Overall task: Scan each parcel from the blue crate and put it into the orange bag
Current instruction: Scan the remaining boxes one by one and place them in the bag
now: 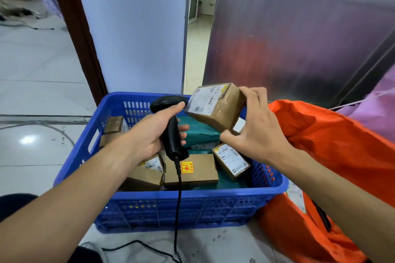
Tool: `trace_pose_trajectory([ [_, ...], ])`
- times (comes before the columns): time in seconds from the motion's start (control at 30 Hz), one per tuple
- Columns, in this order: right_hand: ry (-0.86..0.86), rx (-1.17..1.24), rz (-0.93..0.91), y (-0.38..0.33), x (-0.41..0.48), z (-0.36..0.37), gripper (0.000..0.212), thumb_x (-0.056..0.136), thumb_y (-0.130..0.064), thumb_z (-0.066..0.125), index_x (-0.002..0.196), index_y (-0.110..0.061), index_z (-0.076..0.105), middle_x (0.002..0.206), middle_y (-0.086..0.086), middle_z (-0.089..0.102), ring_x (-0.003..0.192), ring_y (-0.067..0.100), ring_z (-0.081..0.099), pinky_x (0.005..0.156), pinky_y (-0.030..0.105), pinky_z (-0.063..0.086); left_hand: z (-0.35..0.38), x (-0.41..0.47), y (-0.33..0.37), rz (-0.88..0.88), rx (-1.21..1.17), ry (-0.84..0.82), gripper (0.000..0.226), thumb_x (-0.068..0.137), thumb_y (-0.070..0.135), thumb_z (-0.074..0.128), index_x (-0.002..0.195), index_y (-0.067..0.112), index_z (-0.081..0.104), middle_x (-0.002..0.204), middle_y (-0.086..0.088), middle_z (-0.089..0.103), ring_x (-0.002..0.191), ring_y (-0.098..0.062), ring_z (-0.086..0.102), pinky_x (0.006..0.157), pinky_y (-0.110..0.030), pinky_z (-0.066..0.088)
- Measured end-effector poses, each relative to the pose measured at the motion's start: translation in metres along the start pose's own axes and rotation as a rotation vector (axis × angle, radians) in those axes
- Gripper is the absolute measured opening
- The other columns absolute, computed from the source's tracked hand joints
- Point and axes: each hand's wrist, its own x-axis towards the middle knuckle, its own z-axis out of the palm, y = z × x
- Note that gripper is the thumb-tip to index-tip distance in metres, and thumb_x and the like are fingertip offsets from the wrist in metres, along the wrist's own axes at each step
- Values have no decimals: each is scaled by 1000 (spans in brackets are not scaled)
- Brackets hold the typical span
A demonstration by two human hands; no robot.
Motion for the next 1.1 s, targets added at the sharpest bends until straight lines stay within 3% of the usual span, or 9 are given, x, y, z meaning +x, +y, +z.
trace_pose_trajectory([
  [0.07,29,17,-47,-1,-2,-1,90,66,-34,81,142,-10,40,128,0,36,95,14,50,72,35,54,2,-1,1,3,-14,13,61,79,53,83,116,8,64,91,-13,81,67,-21,71,64,-37,62],
  [0.17,66,37,-92,-1,-5,2,90,66,-35,81,142,-9,39,132,0,37,104,12,49,73,24,47,2,-2,7,33,-80,11,69,72,55,84,119,9,64,94,-15,81,63,-20,70,62,-36,61],
  [0.33,145,88,-86,-7,-6,3,90,67,-33,83,141,-9,39,131,-5,36,105,9,48,80,11,41,1,1,11,79,-150,40,58,81,50,83,118,7,67,92,-12,81,65,-21,69,68,-39,60],
  [0.53,190,164,-110,-14,-9,4,88,69,-33,82,142,-9,38,133,-2,40,115,19,56,90,21,50,-4,5,18,116,-222,37,45,87,51,79,108,13,66,86,-7,78,58,-18,63,63,-32,54],
  [0.73,97,254,-119,-16,-12,6,90,70,-32,81,145,-13,36,135,-1,45,118,18,59,94,31,54,-14,3,28,110,-207,56,34,89,42,78,101,12,68,86,-9,74,63,-19,63,73,-34,55],
  [0.8,35,348,-65,-19,-15,5,91,71,-37,77,147,-20,32,138,-4,48,119,13,60,94,28,54,-14,0,28,105,-155,-2,35,91,43,76,107,12,77,93,-7,74,70,-17,62,74,-34,53],
  [0.9,15,466,12,-18,-14,3,87,74,-40,70,150,-25,30,145,-9,48,128,11,55,101,29,51,-12,-3,26,125,-101,-15,39,89,45,78,111,14,78,82,-4,73,61,-14,59,63,-30,53],
  [1.0,-46,486,73,-13,-9,-1,88,82,-30,67,158,-35,21,153,-16,43,137,13,49,109,40,48,-13,-2,28,160,-106,-6,41,84,46,81,107,12,77,70,-4,67,53,-13,55,57,-28,52],
  [1.1,-97,574,204,-6,-7,1,88,96,-20,63,161,-47,11,151,-20,48,129,2,56,102,31,53,-14,-1,28,199,-116,-13,43,82,41,85,111,10,78,78,-4,75,54,-11,56,57,-27,54],
])
